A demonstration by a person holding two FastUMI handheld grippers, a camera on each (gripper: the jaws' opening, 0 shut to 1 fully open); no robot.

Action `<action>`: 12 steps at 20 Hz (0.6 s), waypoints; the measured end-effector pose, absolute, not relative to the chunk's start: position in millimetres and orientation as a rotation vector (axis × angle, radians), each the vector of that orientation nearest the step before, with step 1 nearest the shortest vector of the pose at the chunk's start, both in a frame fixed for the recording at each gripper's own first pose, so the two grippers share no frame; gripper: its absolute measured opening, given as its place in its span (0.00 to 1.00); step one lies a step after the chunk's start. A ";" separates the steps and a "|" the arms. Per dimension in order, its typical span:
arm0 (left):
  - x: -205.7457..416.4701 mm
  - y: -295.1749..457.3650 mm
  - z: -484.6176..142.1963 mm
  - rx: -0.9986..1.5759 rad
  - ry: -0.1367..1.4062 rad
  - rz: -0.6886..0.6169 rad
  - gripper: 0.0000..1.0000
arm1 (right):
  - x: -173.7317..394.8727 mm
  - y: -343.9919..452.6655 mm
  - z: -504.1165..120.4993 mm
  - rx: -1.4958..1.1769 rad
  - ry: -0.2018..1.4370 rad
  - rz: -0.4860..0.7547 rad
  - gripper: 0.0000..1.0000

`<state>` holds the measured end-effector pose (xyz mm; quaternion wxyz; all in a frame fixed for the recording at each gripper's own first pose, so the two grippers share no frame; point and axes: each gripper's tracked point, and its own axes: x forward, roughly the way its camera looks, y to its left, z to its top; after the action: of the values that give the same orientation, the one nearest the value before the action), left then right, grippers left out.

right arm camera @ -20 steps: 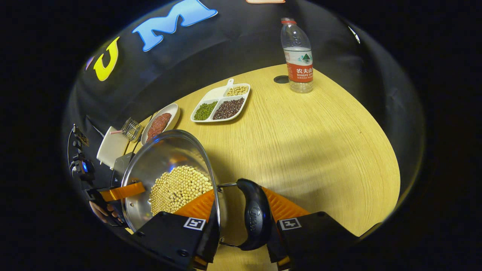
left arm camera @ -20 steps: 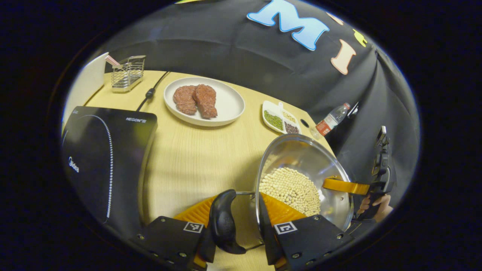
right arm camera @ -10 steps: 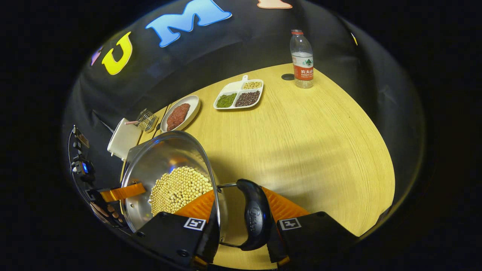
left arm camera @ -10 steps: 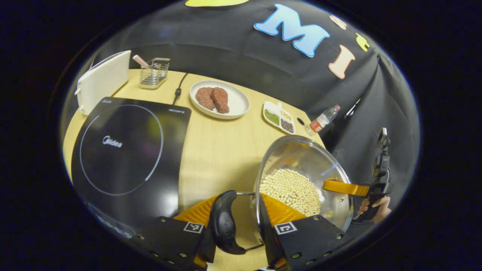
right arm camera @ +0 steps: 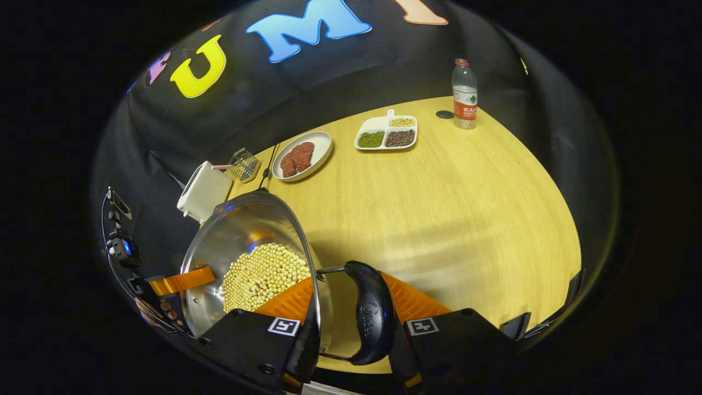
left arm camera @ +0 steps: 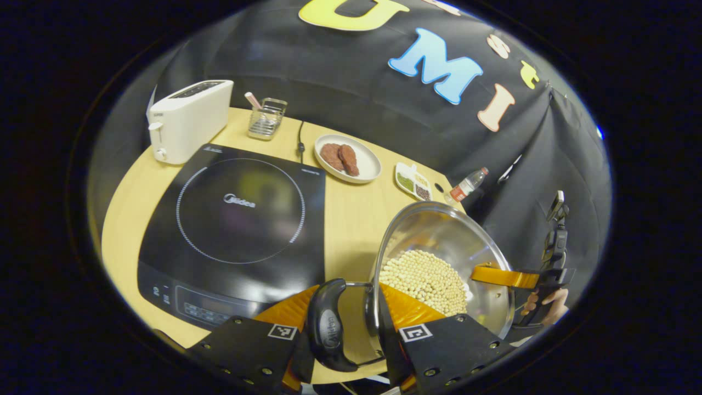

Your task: First push the handle of the pot to place it horizontally, then grasp the pot with both hands and set it on the induction cooktop.

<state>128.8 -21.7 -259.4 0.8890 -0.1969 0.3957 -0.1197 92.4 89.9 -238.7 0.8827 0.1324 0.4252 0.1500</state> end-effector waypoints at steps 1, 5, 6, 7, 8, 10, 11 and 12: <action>128.8 -9.7 -257.6 -0.415 0.812 -0.238 0.55 | 90.7 99.9 -236.2 0.273 0.882 0.318 0.53; 126.9 36.7 -251.3 -0.427 0.787 -0.217 0.52 | 87.2 142.7 -229.5 0.280 0.885 0.350 0.56; 127.1 47.6 -252.2 -0.425 0.783 -0.214 0.52 | 87.5 153.4 -229.5 0.281 0.888 0.357 0.59; 128.8 59.9 -251.3 -0.424 0.776 -0.209 0.52 | 88.2 163.8 -228.1 0.283 0.885 0.361 0.56; 129.3 72.1 -250.9 -0.425 0.772 -0.204 0.55 | 87.9 173.2 -228.2 0.281 0.880 0.366 0.56; 132.0 94.1 -252.4 -0.426 0.771 -0.194 0.52 | 87.1 193.4 -226.1 0.290 0.876 0.376 0.53; 134.7 104.8 -252.1 -0.430 0.768 -0.190 0.52 | 88.3 204.5 -224.0 0.301 0.873 0.380 0.53; 137.4 115.5 -251.2 -0.434 0.764 -0.186 0.52 | 89.7 214.2 -220.3 0.315 0.868 0.382 0.56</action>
<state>137.4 115.5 -251.2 0.9008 -0.2097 0.3695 -0.0899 89.7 214.2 -220.3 0.8777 0.1511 0.4161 0.1833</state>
